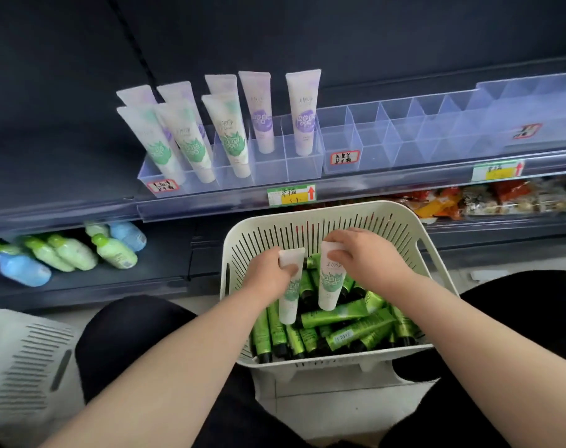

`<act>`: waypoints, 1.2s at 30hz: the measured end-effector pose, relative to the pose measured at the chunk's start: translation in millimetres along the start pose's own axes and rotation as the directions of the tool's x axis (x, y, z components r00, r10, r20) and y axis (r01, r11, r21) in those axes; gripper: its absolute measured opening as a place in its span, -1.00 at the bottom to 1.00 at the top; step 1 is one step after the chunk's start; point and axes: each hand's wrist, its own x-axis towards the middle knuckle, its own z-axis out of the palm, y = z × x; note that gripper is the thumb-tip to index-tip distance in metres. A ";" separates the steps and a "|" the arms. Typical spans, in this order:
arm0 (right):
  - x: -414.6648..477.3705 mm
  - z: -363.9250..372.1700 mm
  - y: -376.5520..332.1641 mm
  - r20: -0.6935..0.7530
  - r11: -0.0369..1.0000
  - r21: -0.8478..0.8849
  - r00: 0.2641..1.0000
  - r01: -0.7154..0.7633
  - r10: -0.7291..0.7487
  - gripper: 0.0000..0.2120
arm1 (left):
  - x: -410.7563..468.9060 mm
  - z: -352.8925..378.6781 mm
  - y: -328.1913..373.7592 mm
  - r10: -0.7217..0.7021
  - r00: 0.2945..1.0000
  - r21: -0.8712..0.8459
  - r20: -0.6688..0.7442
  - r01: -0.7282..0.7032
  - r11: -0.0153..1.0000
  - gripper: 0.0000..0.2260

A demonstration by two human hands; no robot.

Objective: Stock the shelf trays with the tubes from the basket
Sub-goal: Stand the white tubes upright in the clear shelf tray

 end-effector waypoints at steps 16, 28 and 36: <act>13.3 -118.7 -63.0 -0.415 0.980 -0.150 0.891 0.133 -0.184 -0.79 | -33.2 -166.7 128.7 0.419 0.728 0.076 -0.542 -0.454 0.888 -0.80; 81.9 -157.0 -74.1 -0.492 0.961 -0.229 0.834 0.154 -0.251 -0.79 | 40.2 -194.4 162.3 0.449 0.832 0.431 -0.326 -0.292 0.854 -0.81; 111.1 -158.3 -72.9 -0.464 0.966 -0.223 0.858 0.129 -0.221 -0.77 | 60.0 -188.4 158.2 0.454 0.874 0.569 -0.175 -0.286 0.771 -0.83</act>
